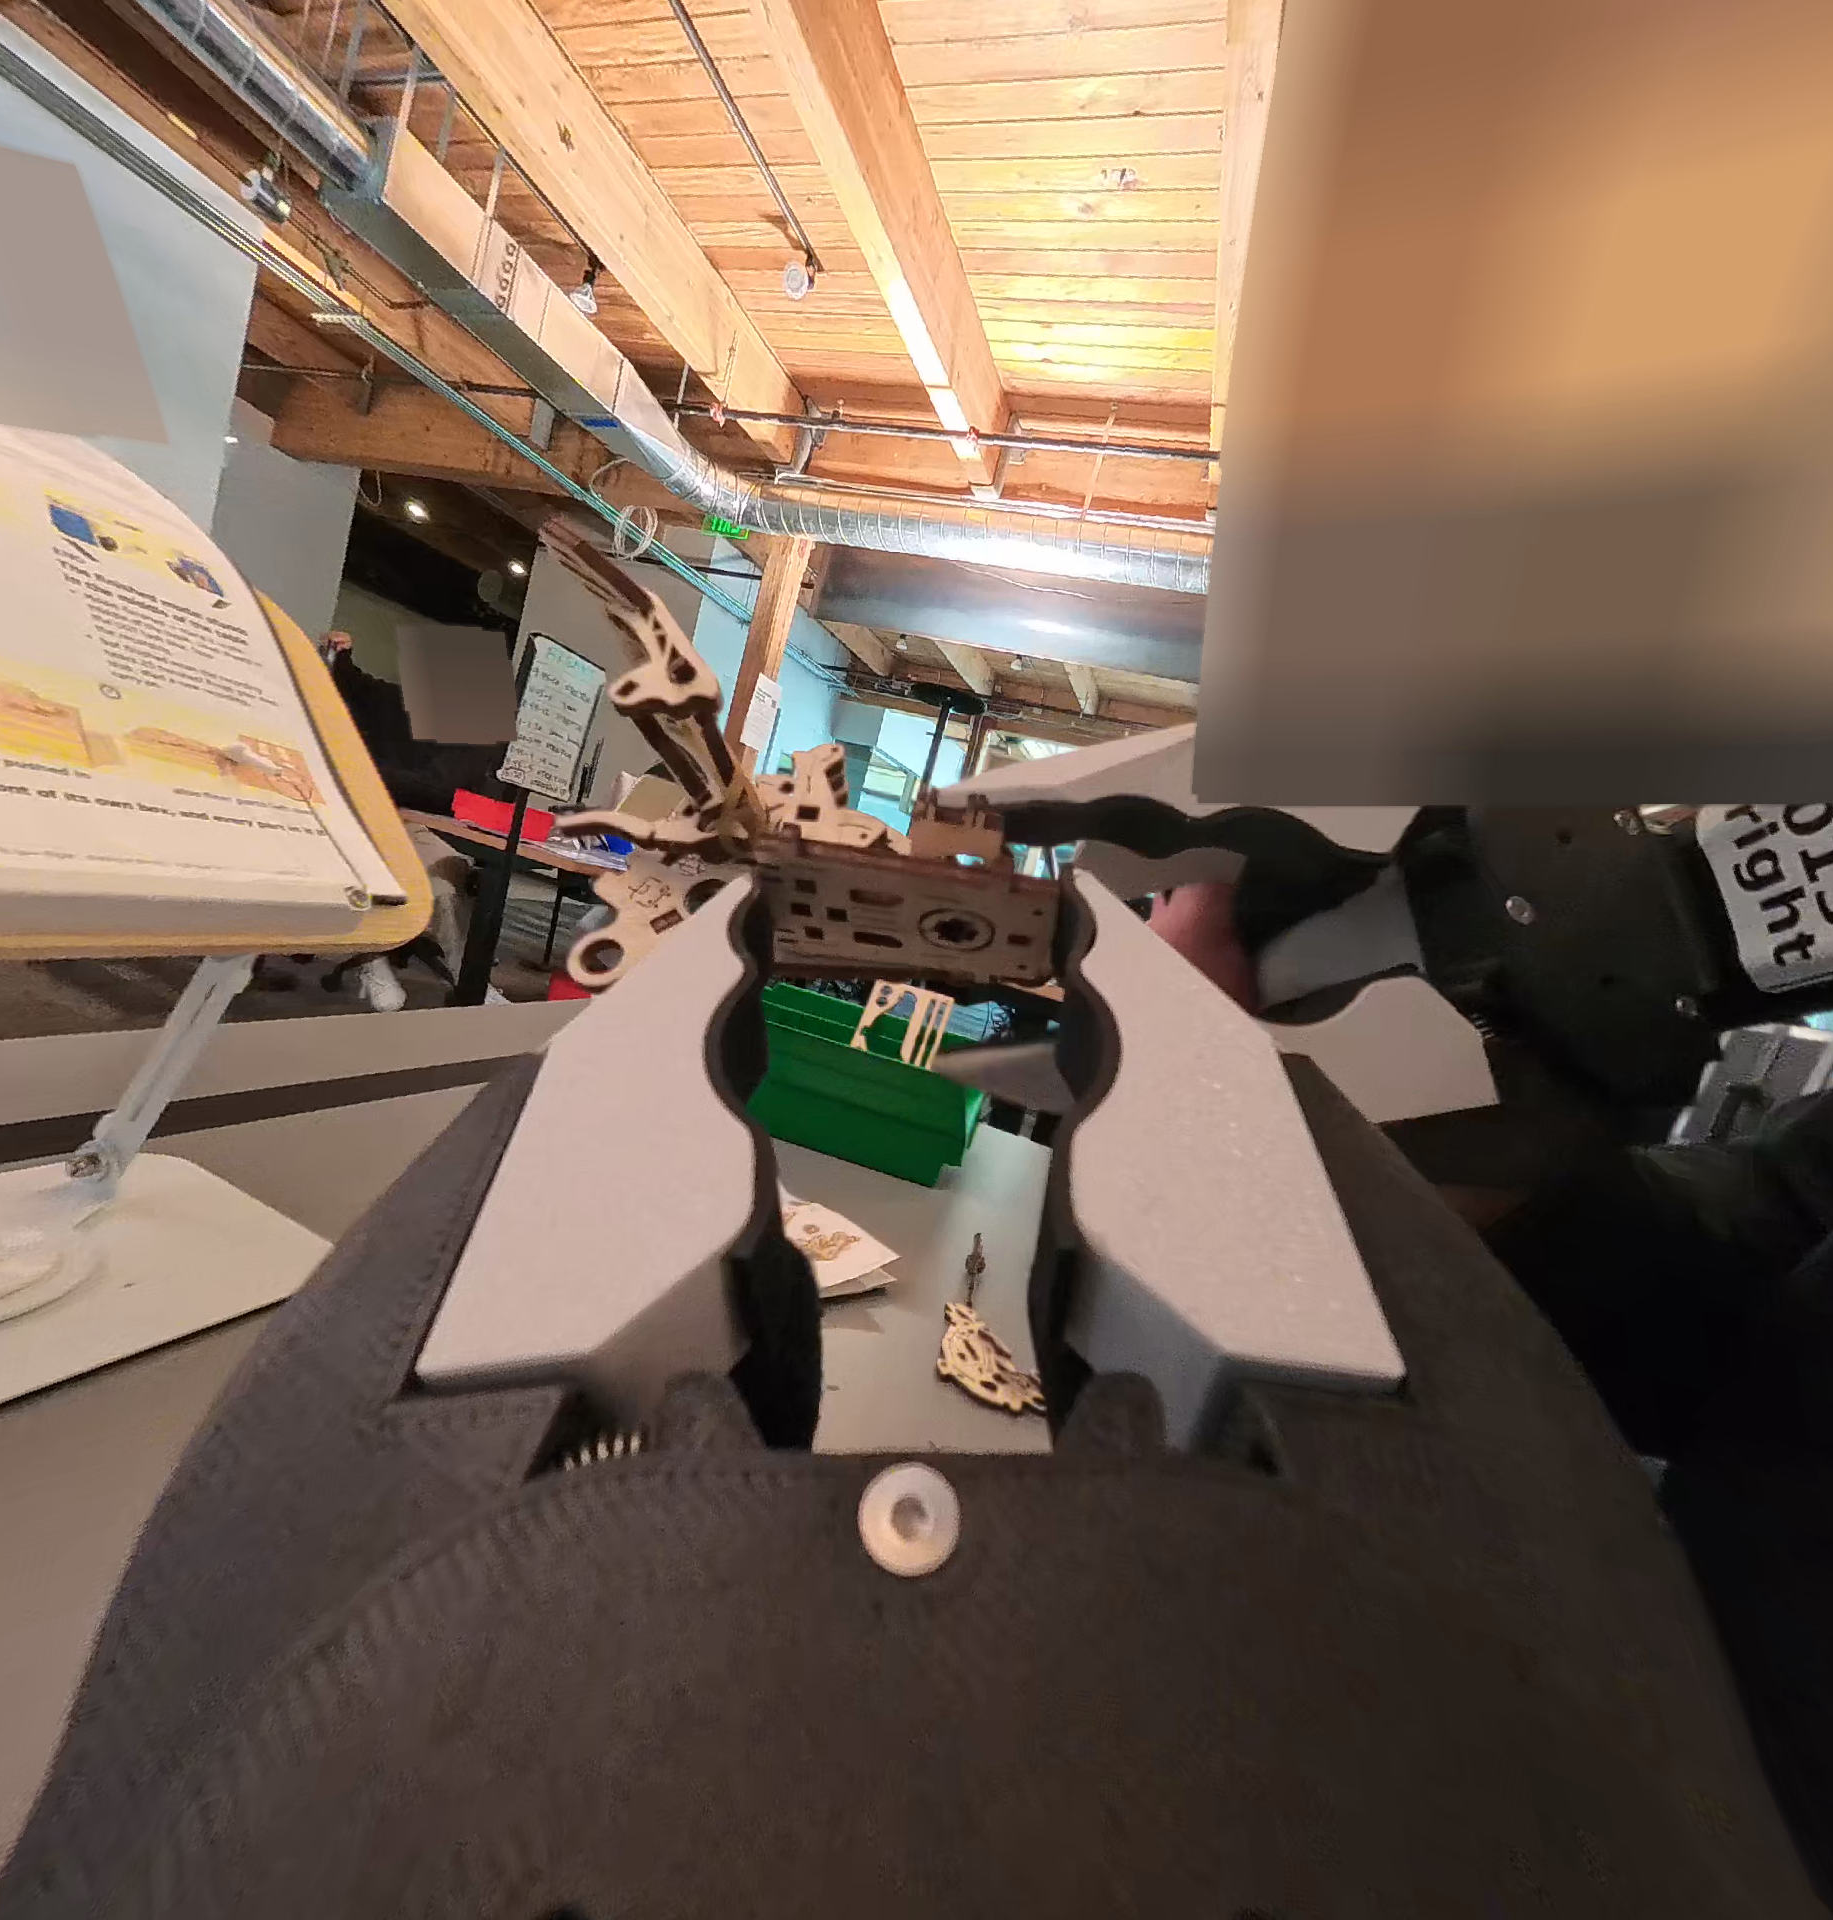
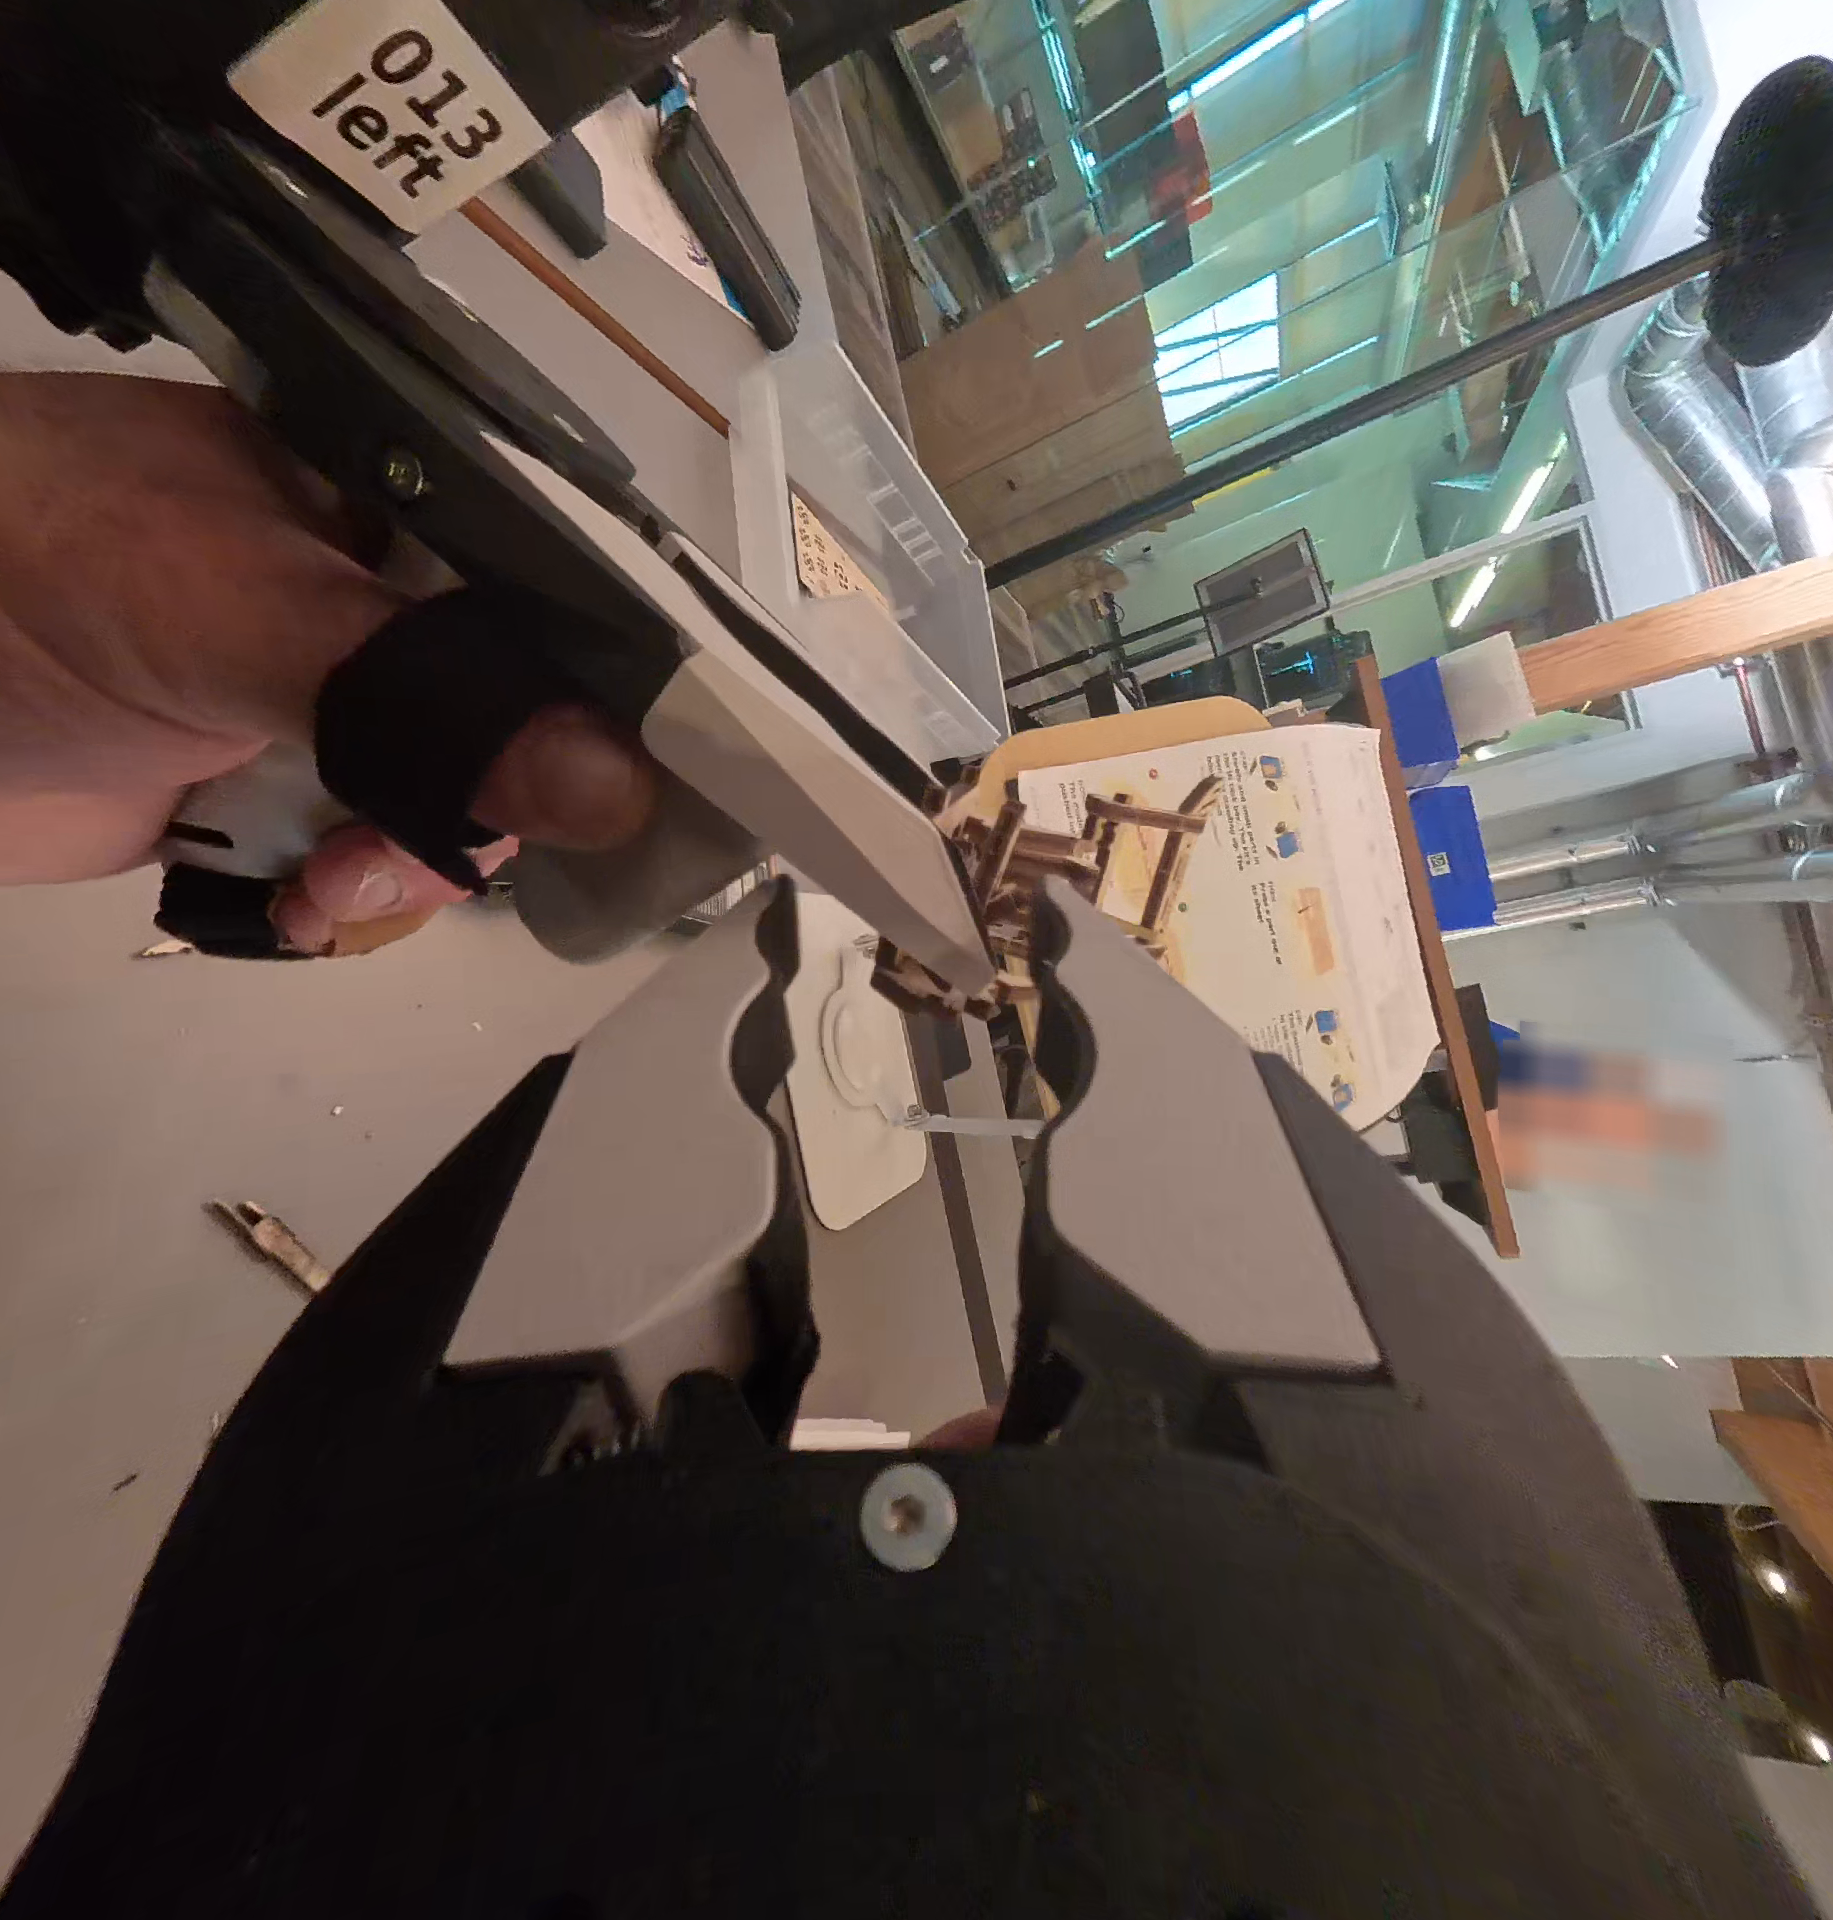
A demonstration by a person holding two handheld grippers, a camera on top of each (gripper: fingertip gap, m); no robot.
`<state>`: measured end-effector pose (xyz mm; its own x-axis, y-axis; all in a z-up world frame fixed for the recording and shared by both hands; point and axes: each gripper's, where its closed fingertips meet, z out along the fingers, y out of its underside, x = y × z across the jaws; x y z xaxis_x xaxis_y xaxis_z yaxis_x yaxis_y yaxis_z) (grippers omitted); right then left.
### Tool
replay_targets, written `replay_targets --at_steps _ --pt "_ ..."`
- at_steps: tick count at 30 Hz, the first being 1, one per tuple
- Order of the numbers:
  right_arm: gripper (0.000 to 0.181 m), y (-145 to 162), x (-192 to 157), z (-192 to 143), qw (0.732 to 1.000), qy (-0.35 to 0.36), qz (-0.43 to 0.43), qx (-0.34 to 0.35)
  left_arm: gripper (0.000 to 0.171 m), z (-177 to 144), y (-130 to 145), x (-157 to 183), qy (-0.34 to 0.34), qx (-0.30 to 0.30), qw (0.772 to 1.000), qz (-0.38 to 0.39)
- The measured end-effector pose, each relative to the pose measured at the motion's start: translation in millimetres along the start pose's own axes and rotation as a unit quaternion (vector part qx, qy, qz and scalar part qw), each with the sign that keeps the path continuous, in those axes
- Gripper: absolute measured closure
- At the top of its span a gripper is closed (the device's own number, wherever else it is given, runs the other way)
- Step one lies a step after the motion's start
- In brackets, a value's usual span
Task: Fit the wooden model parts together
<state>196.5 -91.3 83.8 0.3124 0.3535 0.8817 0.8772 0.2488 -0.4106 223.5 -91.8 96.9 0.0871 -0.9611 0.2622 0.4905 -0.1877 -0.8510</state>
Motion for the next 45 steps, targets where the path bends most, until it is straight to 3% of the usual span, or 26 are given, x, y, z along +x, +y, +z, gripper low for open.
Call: replay_targets --at_steps 2,11,26,30,33,37,39,45 --pt "0.150 -0.5 5.3 -3.5 1.000 0.014 0.007 0.005 0.120 4.4 0.2 3.2 -0.002 0.000 1.000 -0.003" --pt "0.157 11.3 14.7 -21.1 0.998 0.025 0.045 0.032 0.119 21.9 5.3 17.6 0.010 -0.002 1.000 -0.018" --pt "0.162 38.9 10.2 -31.7 0.987 -0.042 0.132 0.087 0.123 15.0 19.0 16.8 0.031 -0.029 0.998 -0.040" --pt "0.162 47.8 -0.4 -32.5 0.981 -0.080 0.142 0.104 0.122 -2.9 22.9 5.0 0.001 -0.073 0.996 0.046" --pt "0.162 57.3 -22.3 -30.6 0.975 -0.131 0.135 0.116 0.121 -11.6 40.5 12.6 0.012 -0.160 0.972 0.169" --pt "0.162 67.0 -53.9 -29.6 0.958 -0.214 0.139 0.133 0.124 -17.2 79.2 15.5 0.025 -0.279 0.910 0.305" --pt "0.162 70.5 -68.2 -29.5 0.943 -0.256 0.150 0.148 0.130 -23.1 99.7 10.5 0.027 -0.327 0.885 0.330" --pt "0.162 87.9 -112.8 -25.6 0.908 -0.346 0.158 0.175 0.149 -39.8 141.8 9.0 0.047 -0.394 0.854 0.338"
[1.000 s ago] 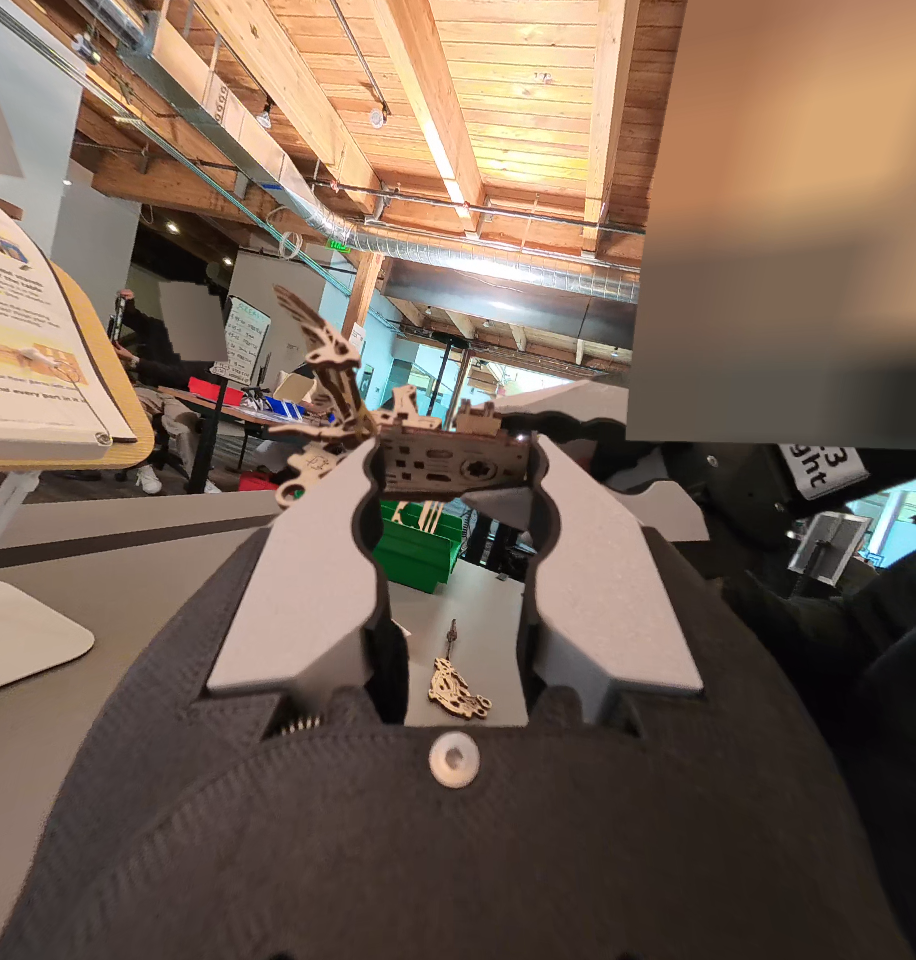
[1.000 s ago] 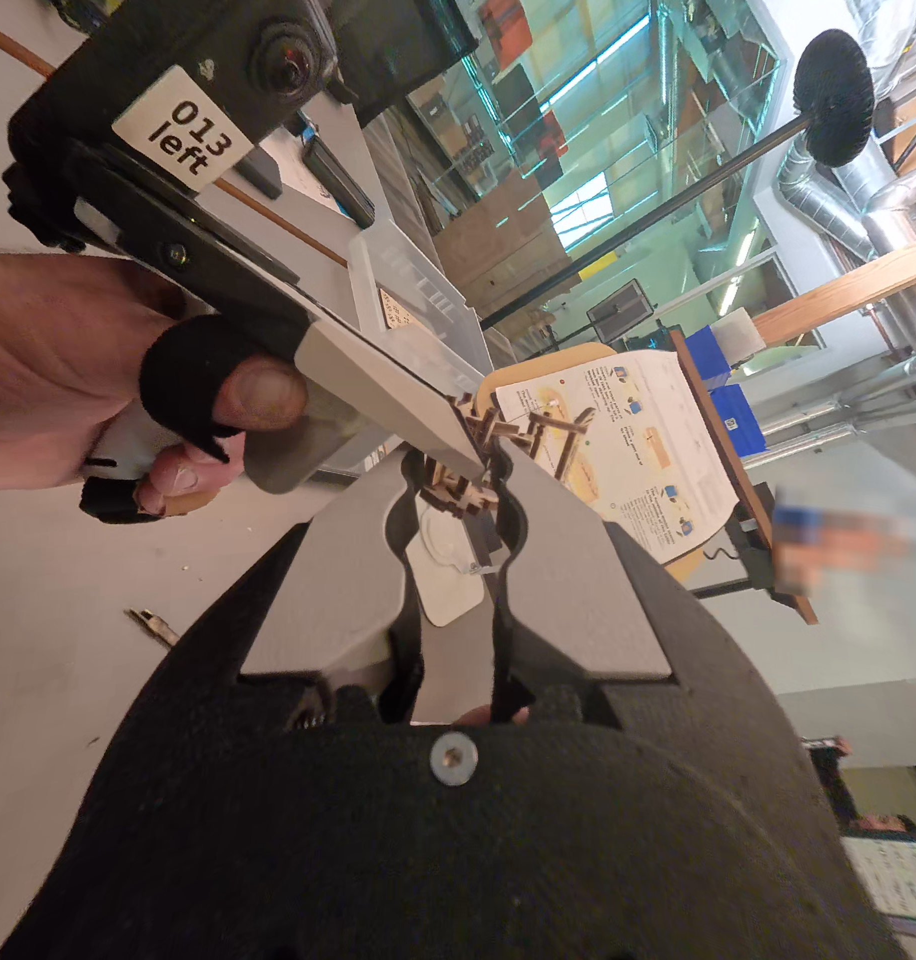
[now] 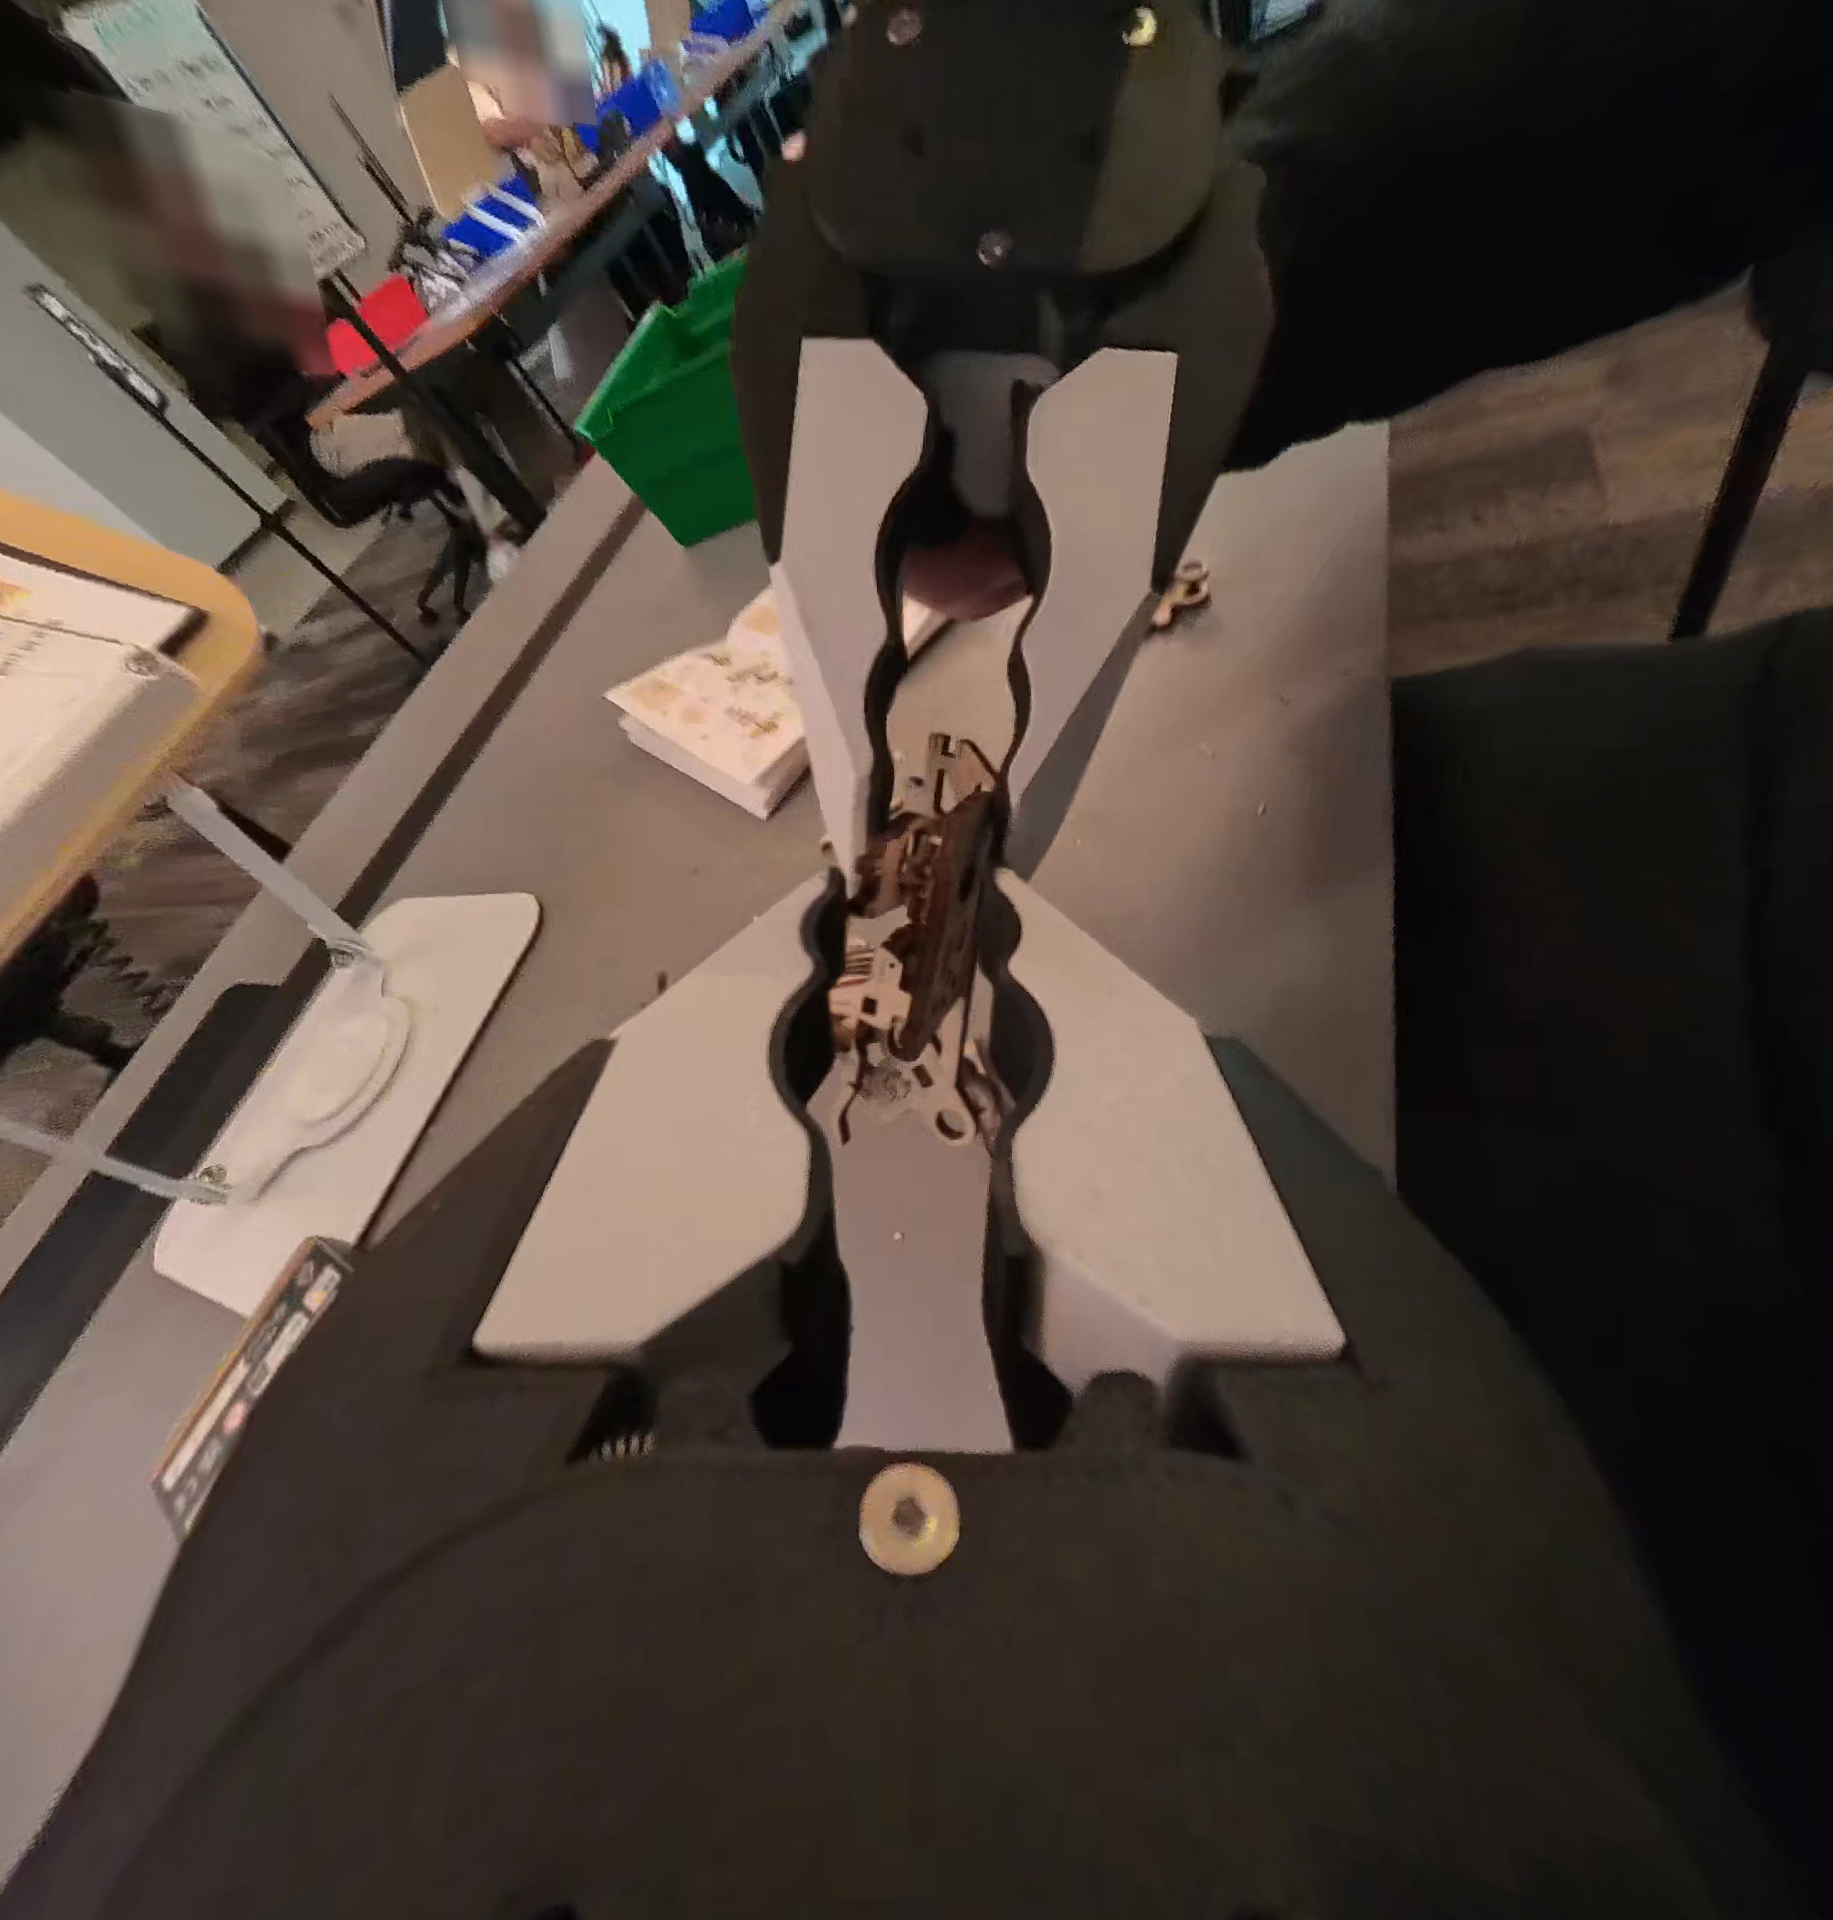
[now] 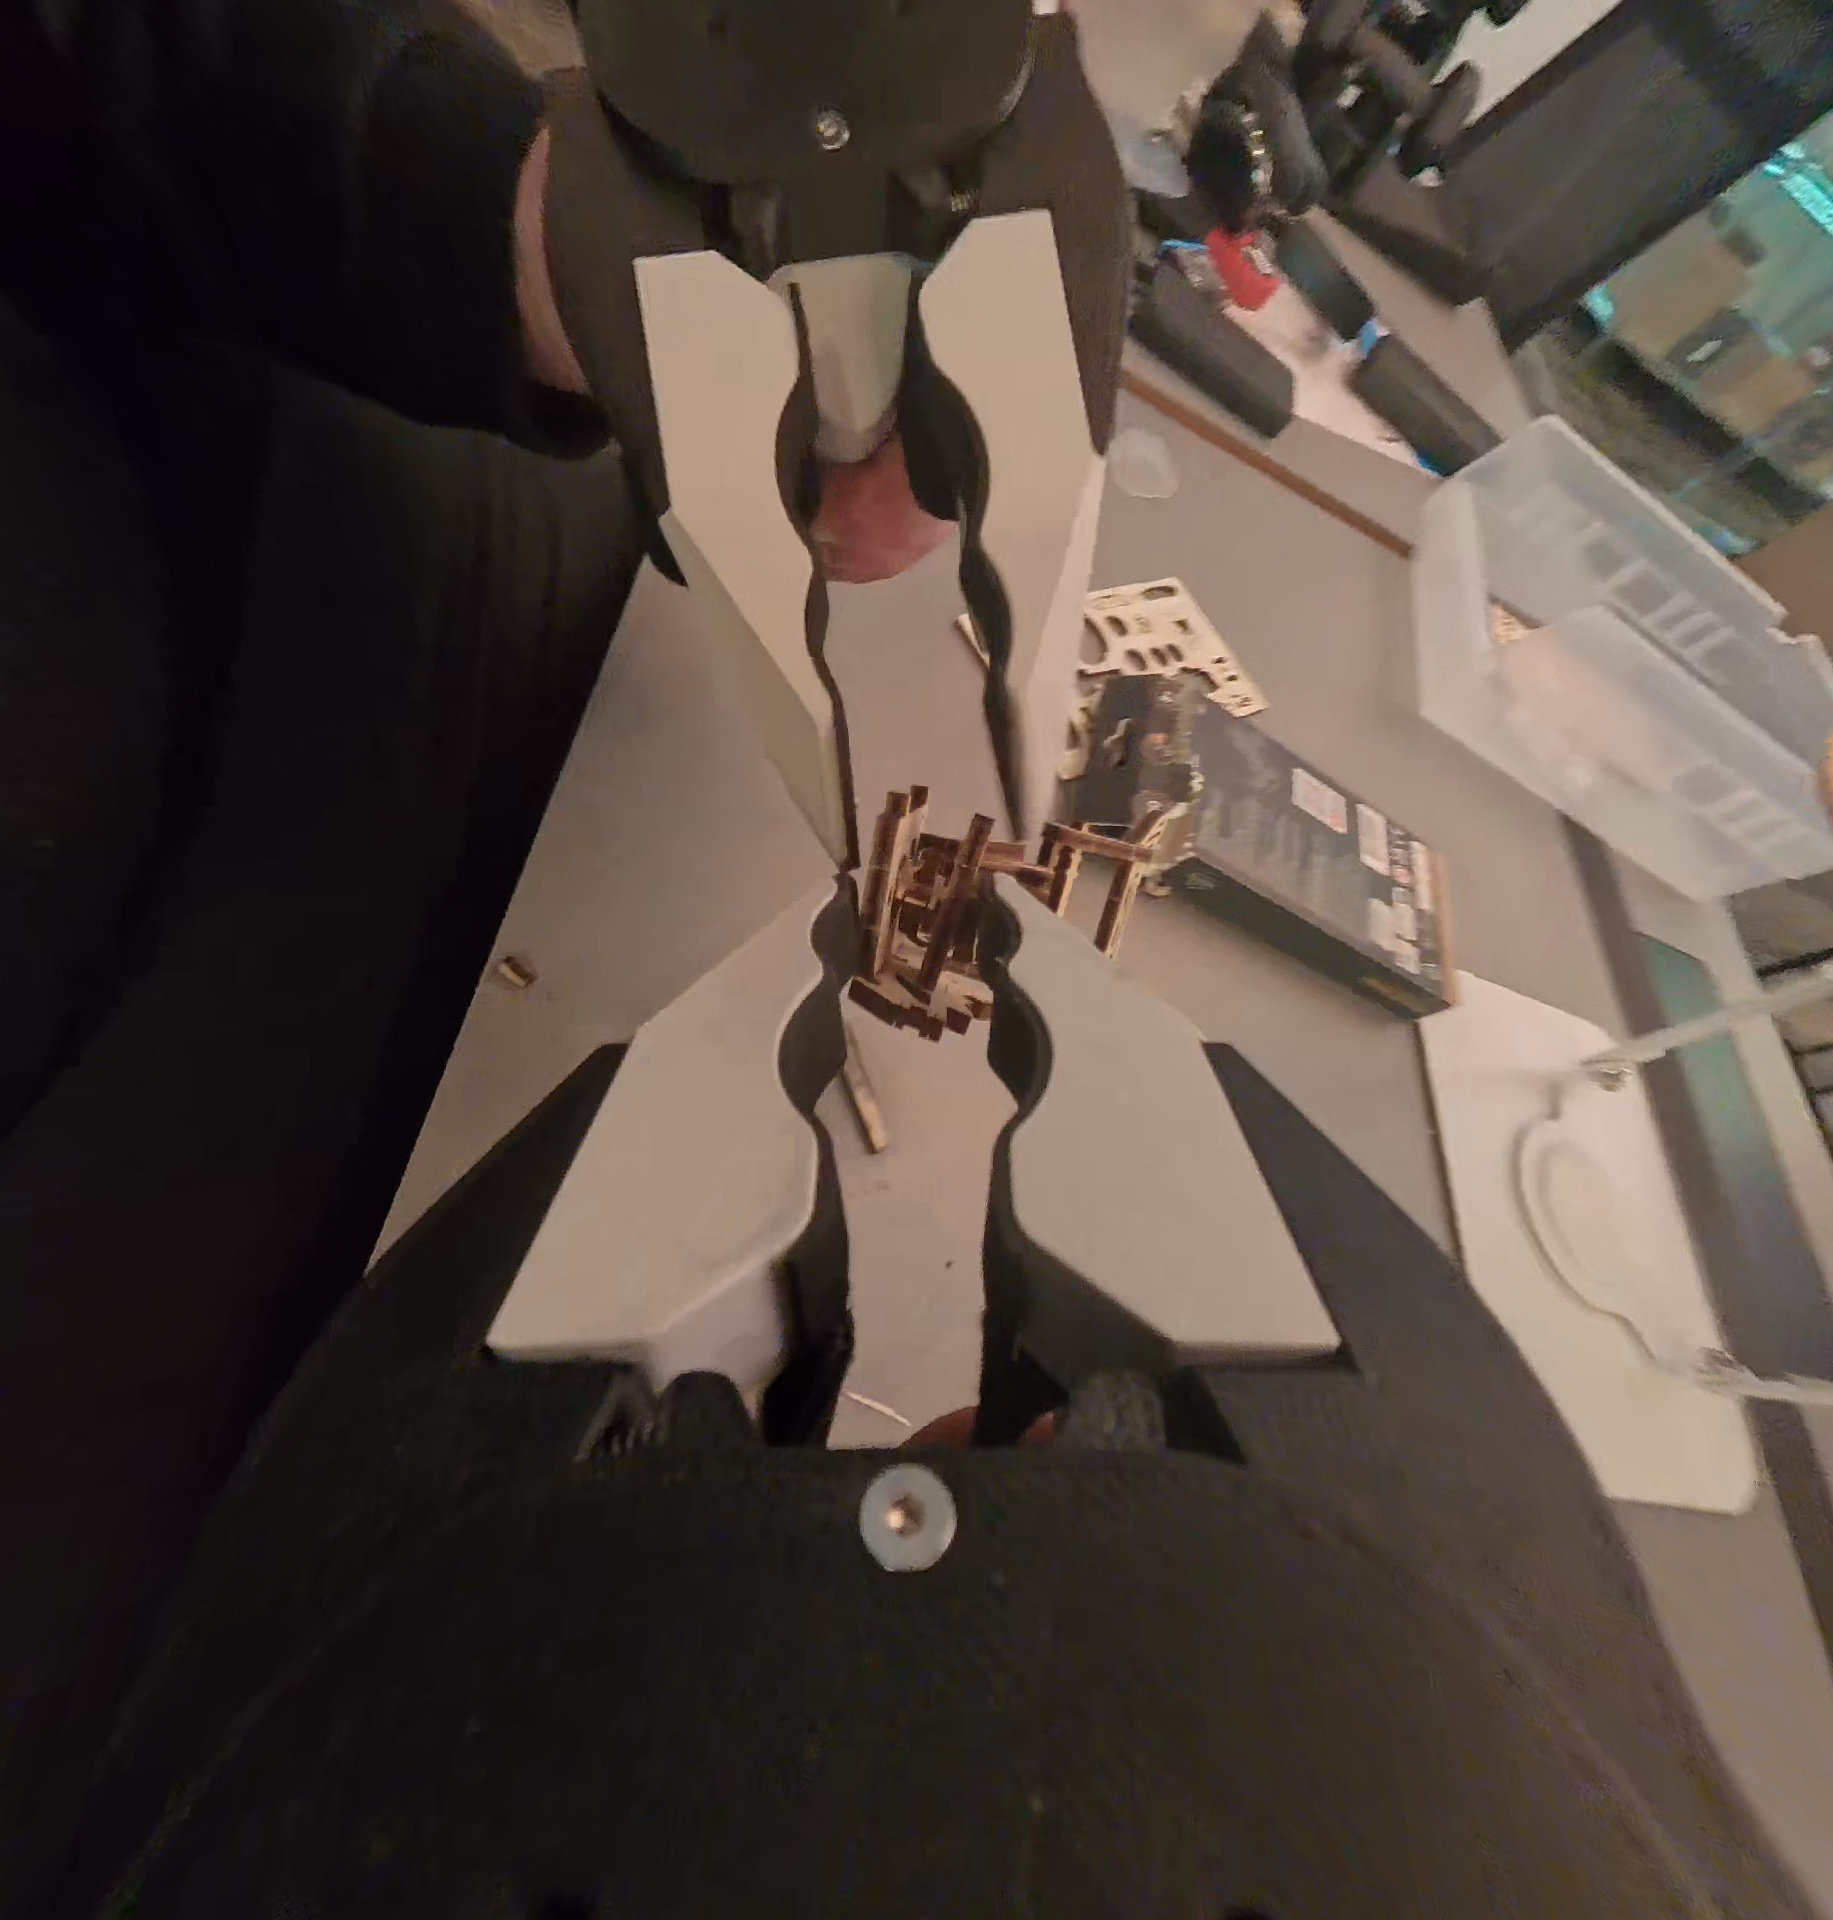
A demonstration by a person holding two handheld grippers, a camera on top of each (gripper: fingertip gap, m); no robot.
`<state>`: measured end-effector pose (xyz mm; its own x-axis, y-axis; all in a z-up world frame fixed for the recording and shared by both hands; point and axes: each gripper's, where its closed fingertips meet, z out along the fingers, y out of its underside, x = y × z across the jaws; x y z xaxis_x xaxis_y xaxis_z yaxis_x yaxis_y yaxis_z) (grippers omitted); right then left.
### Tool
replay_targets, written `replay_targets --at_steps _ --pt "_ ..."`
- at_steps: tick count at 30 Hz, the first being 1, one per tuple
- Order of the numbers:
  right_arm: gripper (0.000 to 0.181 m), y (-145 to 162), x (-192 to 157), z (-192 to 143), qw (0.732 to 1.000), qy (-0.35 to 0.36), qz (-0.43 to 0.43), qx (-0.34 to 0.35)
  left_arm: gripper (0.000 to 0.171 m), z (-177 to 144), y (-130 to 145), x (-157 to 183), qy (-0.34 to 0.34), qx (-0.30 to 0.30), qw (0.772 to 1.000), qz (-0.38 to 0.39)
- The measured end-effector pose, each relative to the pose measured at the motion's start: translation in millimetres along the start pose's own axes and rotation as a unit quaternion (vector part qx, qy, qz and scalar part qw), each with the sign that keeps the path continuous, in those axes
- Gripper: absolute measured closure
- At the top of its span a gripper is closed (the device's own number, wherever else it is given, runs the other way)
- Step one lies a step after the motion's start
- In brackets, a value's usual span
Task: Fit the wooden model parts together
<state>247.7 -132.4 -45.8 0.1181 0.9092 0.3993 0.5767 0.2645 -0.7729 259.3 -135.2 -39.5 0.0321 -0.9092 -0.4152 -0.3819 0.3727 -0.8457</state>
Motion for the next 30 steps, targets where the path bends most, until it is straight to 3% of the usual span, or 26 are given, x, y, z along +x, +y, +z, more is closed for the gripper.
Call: replay_targets --at_steps 9,20,30 --pt "0.161 27.5 -13.1 19.8 0.998 -0.049 0.029 0.016 0.154 14.5 35.8 11.8 -0.009 -0.045 0.999 -0.013" --pt "0.152 39.6 -15.8 21.6 0.996 -0.037 0.084 0.006 0.155 14.6 34.3 15.4 -0.024 -0.023 0.999 -0.007" --pt "0.160 41.5 -21.5 14.2 0.998 -0.002 0.063 -0.003 0.155 14.5 33.6 21.4 -0.037 -0.036 0.999 -0.005"
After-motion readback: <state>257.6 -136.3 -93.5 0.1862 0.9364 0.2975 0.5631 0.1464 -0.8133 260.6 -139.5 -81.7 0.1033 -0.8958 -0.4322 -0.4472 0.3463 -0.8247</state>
